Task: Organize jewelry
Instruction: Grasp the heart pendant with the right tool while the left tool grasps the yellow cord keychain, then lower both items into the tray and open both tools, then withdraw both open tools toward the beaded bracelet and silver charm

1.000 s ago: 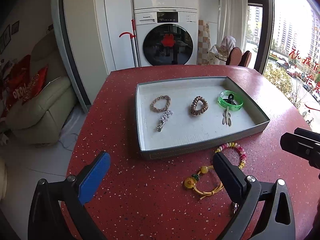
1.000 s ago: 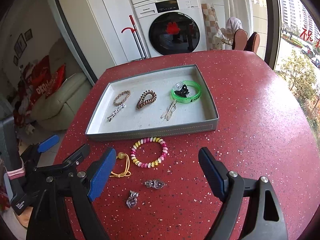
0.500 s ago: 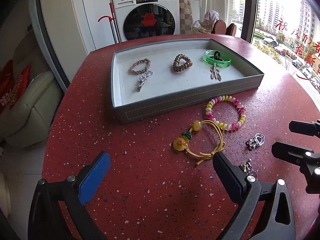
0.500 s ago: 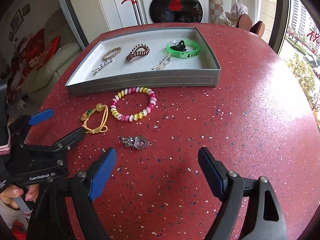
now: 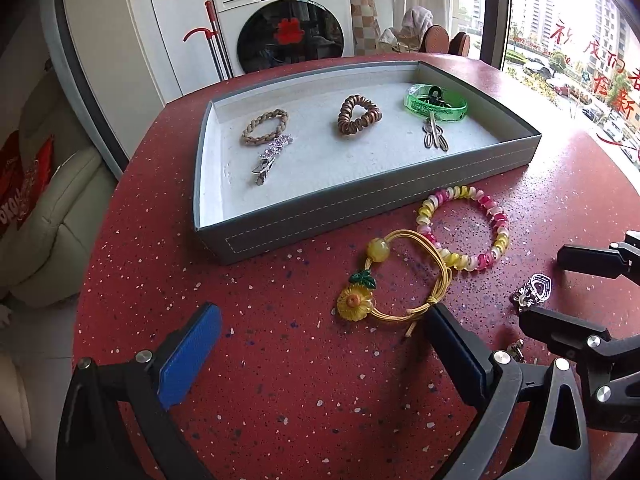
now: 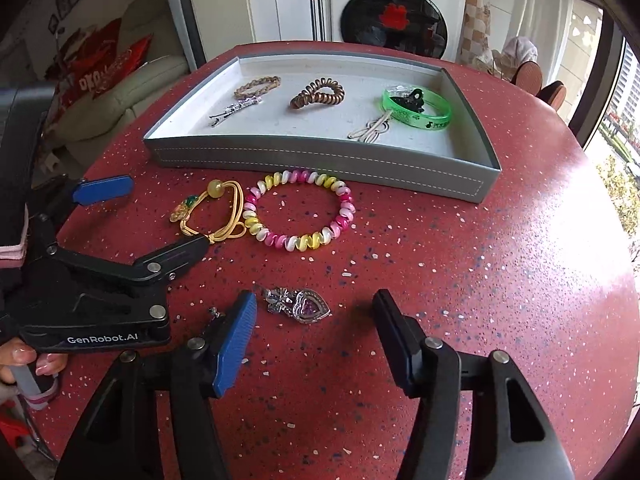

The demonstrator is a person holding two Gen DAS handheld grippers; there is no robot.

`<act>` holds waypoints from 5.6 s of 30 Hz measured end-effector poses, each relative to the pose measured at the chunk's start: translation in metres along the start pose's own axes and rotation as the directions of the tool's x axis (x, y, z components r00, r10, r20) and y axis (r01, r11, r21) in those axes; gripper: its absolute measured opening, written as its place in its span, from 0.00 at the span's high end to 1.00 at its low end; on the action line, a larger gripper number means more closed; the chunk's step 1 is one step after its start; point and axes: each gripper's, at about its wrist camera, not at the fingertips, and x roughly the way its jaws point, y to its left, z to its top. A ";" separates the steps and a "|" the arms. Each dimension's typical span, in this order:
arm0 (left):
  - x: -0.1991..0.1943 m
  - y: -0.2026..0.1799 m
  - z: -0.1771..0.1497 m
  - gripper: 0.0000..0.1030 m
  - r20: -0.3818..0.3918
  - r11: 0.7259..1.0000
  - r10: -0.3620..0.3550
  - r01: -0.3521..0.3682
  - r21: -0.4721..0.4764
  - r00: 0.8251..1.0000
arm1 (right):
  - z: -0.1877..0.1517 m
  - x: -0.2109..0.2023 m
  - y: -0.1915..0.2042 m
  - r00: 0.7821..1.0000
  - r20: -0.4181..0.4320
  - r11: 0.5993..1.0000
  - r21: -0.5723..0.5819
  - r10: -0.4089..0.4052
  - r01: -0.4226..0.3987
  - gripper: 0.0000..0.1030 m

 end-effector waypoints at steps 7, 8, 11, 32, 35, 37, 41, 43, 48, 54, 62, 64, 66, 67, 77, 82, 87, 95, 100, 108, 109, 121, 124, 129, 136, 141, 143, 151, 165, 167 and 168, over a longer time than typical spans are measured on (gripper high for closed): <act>0.001 -0.008 0.006 0.00 0.007 1.000 -0.001 0.001 0.023 1.000 | 0.001 0.000 0.008 1.000 0.016 0.999 -0.044 -0.006 0.007 0.66; 0.001 -0.009 0.007 0.00 0.008 1.000 0.003 -0.003 0.027 1.000 | 0.002 0.000 0.009 1.000 0.016 0.999 -0.045 -0.007 0.008 0.66; 0.000 -0.011 0.008 0.00 0.011 0.999 -0.002 0.002 0.033 1.000 | 0.003 0.000 0.008 1.000 0.018 0.999 -0.042 -0.004 0.005 0.67; -0.005 -0.022 0.010 0.69 0.007 0.996 -0.060 0.059 0.070 0.998 | 0.002 -0.010 0.000 0.999 0.032 1.000 0.017 0.014 -0.014 0.82; -0.006 -0.015 0.008 0.69 0.008 0.995 -0.096 0.096 0.039 0.995 | 0.002 -0.015 -0.003 0.999 0.038 0.999 0.033 0.019 -0.020 0.82; -0.008 -0.010 0.005 0.69 0.007 0.993 -0.114 0.114 0.018 0.993 | 0.002 -0.019 -0.005 0.999 0.043 0.999 0.045 0.026 -0.028 0.82; -0.016 0.002 0.001 0.69 0.013 0.988 -0.149 0.149 -0.028 0.989 | 0.002 -0.026 -0.011 0.998 0.055 0.996 0.071 0.042 -0.046 0.82; -0.021 0.007 0.001 0.69 0.023 0.985 -0.165 0.166 -0.050 0.986 | 0.003 -0.030 -0.015 0.997 0.059 0.995 0.086 0.049 -0.054 0.82; -0.035 0.017 0.005 0.69 0.054 0.981 -0.176 0.180 -0.070 0.983 | 0.009 -0.041 -0.026 0.995 0.085 0.991 0.118 0.059 -0.069 0.81; -0.049 0.025 0.016 0.69 0.085 0.981 -0.171 0.178 -0.082 0.982 | 0.028 -0.053 -0.038 0.990 0.120 0.985 0.148 0.073 -0.090 0.81; -0.056 0.036 0.049 0.69 0.137 0.977 -0.164 0.180 -0.113 0.977 | 0.065 -0.058 -0.056 0.985 0.162 0.978 0.187 0.067 -0.097 0.81; -0.055 0.036 0.059 0.69 0.148 0.978 -0.156 0.174 -0.115 0.977 | 0.077 -0.054 -0.060 0.984 0.167 0.976 0.195 0.063 -0.095 0.81; -0.052 0.037 0.069 0.69 0.154 0.980 -0.139 0.157 -0.119 0.978 | 0.089 -0.049 -0.064 0.984 0.167 0.976 0.199 0.054 -0.087 0.81; -0.050 0.037 0.073 0.69 0.154 0.981 -0.133 0.152 -0.121 0.979 | 0.094 -0.045 -0.066 0.985 0.165 0.976 0.202 0.052 -0.086 0.81; -0.002 0.038 0.101 0.69 0.085 0.981 -0.126 0.137 -0.141 0.988 | 0.121 0.006 -0.085 0.993 0.101 0.966 0.246 0.053 -0.077 0.81; 0.022 0.035 0.106 0.69 0.045 0.982 -0.123 0.128 -0.139 0.991 | 0.123 0.027 -0.091 0.996 0.068 0.962 0.263 0.058 -0.074 0.81; 0.040 0.033 0.109 0.69 0.019 0.984 -0.116 0.117 -0.134 0.993 | 0.124 0.043 -0.094 0.997 0.045 0.958 0.278 0.062 -0.072 0.81; 0.058 0.028 0.112 0.69 -0.005 0.989 -0.087 0.086 -0.122 0.996 | 0.130 0.059 -0.099 0.999 0.036 0.954 0.294 0.041 -0.050 0.81; 0.066 0.025 0.112 0.69 -0.017 0.993 -0.061 0.059 -0.104 0.998 | 0.131 0.066 -0.098 0.999 0.026 0.956 0.291 0.027 -0.033 0.81; 0.070 0.015 0.109 0.69 -0.012 0.999 -0.010 0.010 -0.053 1.000 | 0.129 0.069 -0.090 1.000 0.014 0.966 0.258 0.000 -0.003 0.78; 0.070 0.014 0.109 0.69 -0.012 0.999 -0.004 0.004 -0.048 1.000 | 0.129 0.068 -0.090 1.000 0.015 0.966 0.260 0.007 -0.010 0.72; 0.062 0.014 0.110 0.69 0.006 0.998 0.007 -0.006 -0.064 1.000 | 0.128 0.041 -0.089 0.993 0.085 0.948 0.302 0.081 -0.103 0.41; 0.057 0.015 0.110 0.69 0.015 0.997 0.004 -0.002 -0.075 1.000 | 0.127 0.034 -0.088 0.992 0.099 0.946 0.304 0.082 -0.109 0.40; 0.052 0.016 0.109 0.69 0.022 0.996 0.003 -0.001 -0.084 1.000 | 0.125 0.025 -0.091 0.989 0.119 0.939 0.323 0.087 -0.122 0.40; 0.045 0.018 0.110 0.69 0.040 0.996 -0.005 0.009 -0.094 0.999 | 0.123 0.014 -0.089 0.987 0.133 0.940 0.318 0.087 -0.125 0.40; 0.034 0.020 0.109 0.00 0.074 0.994 0.009 -0.001 -0.114 0.997 | 0.120 0.009 -0.088 0.986 0.140 0.938 0.323 0.086 -0.128 0.40; 0.023 0.020 0.109 0.00 0.122 0.994 0.022 -0.009 -0.107 0.992 | 0.118 0.007 -0.088 0.986 0.141 0.936 0.327 0.084 -0.126 0.39; 0.000 0.026 0.107 0.00 0.133 0.994 0.013 0.002 -0.111 0.991 | 0.104 -0.020 -0.088 0.977 0.204 0.927 0.350 0.065 -0.134 0.06; -0.043 0.015 0.044 0.00 0.107 0.993 -0.060 0.070 -0.094 0.992 | 0.061 -0.045 -0.076 0.982 0.153 0.925 0.345 0.108 -0.156 0.00; -0.048 0.010 0.032 0.00 0.099 0.993 -0.070 0.080 -0.092 0.993 | 0.055 -0.041 -0.075 0.986 0.128 0.928 0.344 0.104 -0.143 0.00; -0.049 0.008 0.026 0.00 0.093 0.992 -0.076 0.085 -0.093 0.993 | 0.051 -0.039 -0.073 0.988 0.115 0.929 0.343 0.102 -0.136 0.00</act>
